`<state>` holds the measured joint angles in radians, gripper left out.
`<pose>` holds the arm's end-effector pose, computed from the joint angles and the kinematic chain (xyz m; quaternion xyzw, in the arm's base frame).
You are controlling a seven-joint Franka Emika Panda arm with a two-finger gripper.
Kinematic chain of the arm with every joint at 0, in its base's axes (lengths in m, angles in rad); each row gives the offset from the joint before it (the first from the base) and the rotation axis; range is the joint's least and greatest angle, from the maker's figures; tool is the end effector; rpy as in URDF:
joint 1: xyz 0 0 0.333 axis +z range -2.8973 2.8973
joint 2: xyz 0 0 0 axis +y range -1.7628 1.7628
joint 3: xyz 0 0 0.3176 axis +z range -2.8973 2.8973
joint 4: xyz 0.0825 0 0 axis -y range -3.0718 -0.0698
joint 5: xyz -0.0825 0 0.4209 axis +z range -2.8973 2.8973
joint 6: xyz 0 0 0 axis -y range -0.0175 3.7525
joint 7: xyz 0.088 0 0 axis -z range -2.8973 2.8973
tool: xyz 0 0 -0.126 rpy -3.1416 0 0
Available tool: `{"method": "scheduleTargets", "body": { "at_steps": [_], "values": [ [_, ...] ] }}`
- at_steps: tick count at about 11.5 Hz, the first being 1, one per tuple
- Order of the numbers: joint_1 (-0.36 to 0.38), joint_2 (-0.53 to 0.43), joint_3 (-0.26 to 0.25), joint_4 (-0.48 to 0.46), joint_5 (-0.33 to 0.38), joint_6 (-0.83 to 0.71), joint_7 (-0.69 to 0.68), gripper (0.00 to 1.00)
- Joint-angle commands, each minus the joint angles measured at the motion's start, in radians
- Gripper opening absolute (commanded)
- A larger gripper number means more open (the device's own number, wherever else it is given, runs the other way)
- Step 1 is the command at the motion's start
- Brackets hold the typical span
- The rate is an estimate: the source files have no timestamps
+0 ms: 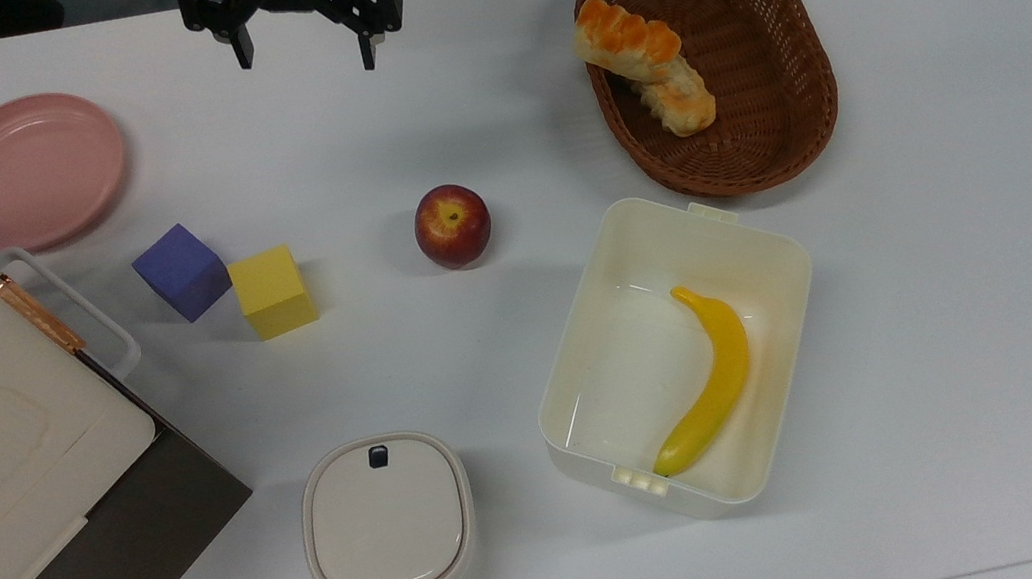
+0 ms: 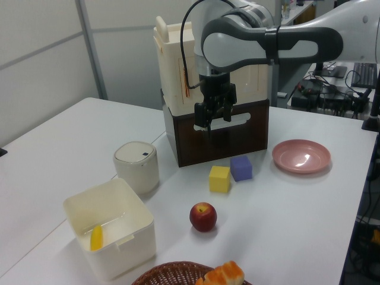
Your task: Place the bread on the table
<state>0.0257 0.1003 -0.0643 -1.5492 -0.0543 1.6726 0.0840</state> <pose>0.6302 -0.0290 0.5663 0.9978 -0.0586 0.0123 0.0300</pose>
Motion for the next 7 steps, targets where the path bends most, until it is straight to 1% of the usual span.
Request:
{"method": "scheduleTargets", "body": {
  "at_steps": [1,7],
  "values": [
    [-0.001,-0.008,-0.003,-0.025,0.005,-0.01,-0.036,1.0],
    [-0.013,-0.007,-0.005,-0.04,0.005,-0.014,-0.036,1.0]
  ]
}}
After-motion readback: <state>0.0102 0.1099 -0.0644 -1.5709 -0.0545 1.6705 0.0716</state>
